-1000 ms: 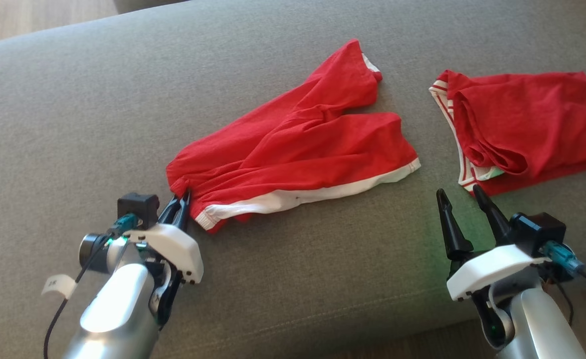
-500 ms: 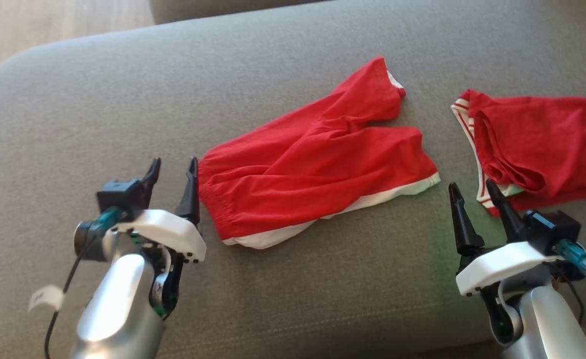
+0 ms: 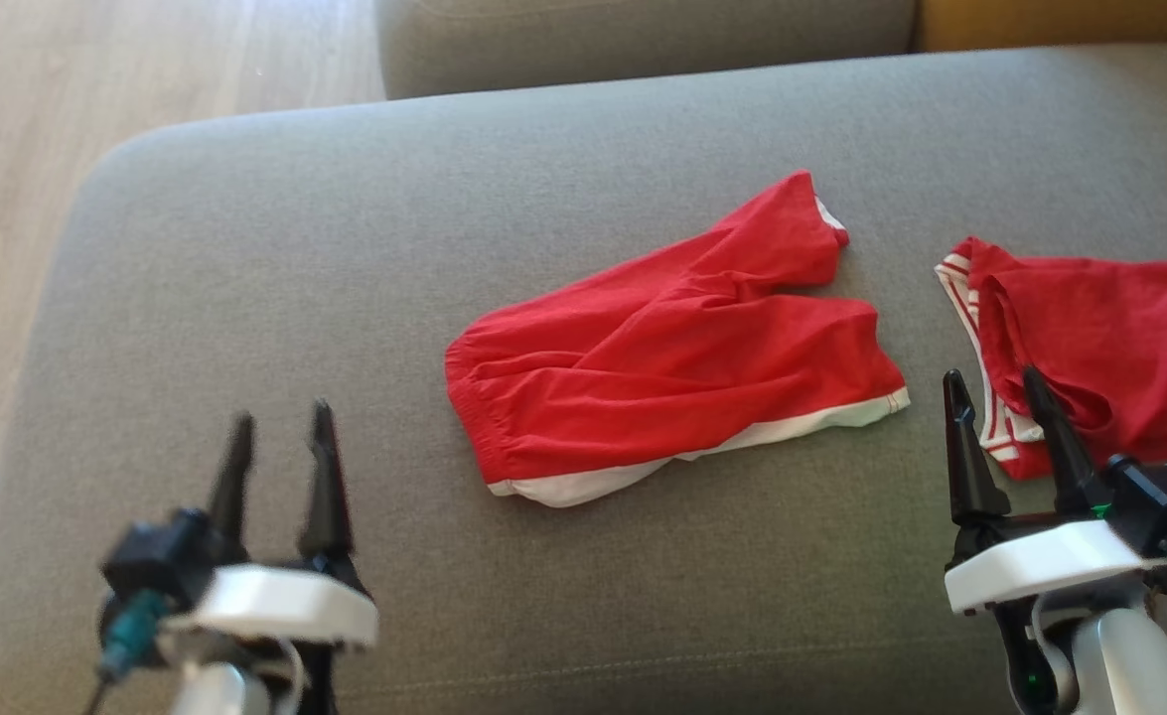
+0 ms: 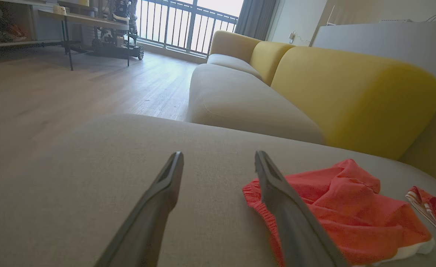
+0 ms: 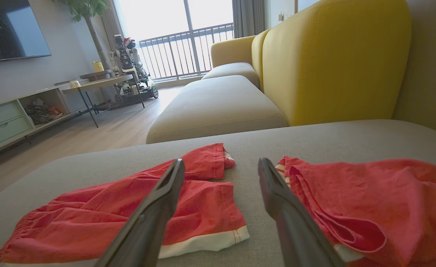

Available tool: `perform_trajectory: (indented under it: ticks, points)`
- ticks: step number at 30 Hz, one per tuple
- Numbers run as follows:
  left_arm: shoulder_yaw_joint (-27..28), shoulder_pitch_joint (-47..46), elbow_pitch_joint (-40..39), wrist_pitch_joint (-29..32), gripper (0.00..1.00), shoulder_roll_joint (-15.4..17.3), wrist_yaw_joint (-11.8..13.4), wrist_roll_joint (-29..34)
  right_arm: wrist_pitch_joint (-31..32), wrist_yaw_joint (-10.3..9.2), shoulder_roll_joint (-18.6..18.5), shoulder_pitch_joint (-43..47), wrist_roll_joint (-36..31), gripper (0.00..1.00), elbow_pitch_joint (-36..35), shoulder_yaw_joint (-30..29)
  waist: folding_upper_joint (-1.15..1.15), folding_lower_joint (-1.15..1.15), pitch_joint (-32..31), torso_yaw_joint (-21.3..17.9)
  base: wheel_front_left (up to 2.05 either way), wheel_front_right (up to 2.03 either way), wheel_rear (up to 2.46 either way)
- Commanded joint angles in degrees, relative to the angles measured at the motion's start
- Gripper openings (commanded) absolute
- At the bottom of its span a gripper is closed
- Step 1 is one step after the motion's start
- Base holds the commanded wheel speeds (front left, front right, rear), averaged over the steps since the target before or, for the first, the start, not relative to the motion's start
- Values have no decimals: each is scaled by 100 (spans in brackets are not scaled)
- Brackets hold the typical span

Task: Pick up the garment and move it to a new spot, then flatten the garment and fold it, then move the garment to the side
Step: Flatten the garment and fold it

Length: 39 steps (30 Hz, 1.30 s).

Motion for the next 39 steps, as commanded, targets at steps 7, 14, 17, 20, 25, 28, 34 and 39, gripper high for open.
perform_trajectory:
  ticks: [7, 14, 17, 20, 25, 28, 34, 39]
  points:
    - [-526, 86, -2, -70, 100, 10, 4, -285, 6, -1, -4, -26, -54, 100, -361, 135, 0, 0, -76, 128, 0, 0, 0]
    - [-1110, -163, 891, -70, 100, 9, -438, -135, 84, -1, -4, -44, -119, 100, -386, 231, 0, 0, -6, -3, 0, 0, 0]
    - [-1271, -349, 1475, -70, 100, 9, -594, -59, 100, -1, -4, -68, -132, 100, -398, 234, 0, 0, 45, -119, 0, 0, 0]
    - [-1319, -577, 1893, -70, 100, 9, -646, 47, 115, -1, -4, -94, -143, 100, -416, 246, 0, 0, 114, -236, 0, 0, 0]
    - [-1314, -900, 2294, -70, 100, 9, -683, 214, 126, -1, -4, -156, -166, 100, -438, 221, 0, 0, 256, -392, 0, 0, 0]
    - [-1364, -1024, 2498, -70, 100, 9, -712, 300, 124, -1, -4, -171, -187, 100, -433, 198, 0, 0, 298, -447, 0, 0, 0]
    - [-1389, -1179, 2777, -70, 100, 9, -688, 322, 110, -1, -4, -230, -150, 100, -415, 190, 0, 0, 354, -531, 0, 0, 0]
    - [-1362, -1296, 2899, -70, 100, 8, -668, 376, 78, -1, -4, -254, -118, 100, -364, 184, 0, 0, 404, -556, 0, 0, 0]
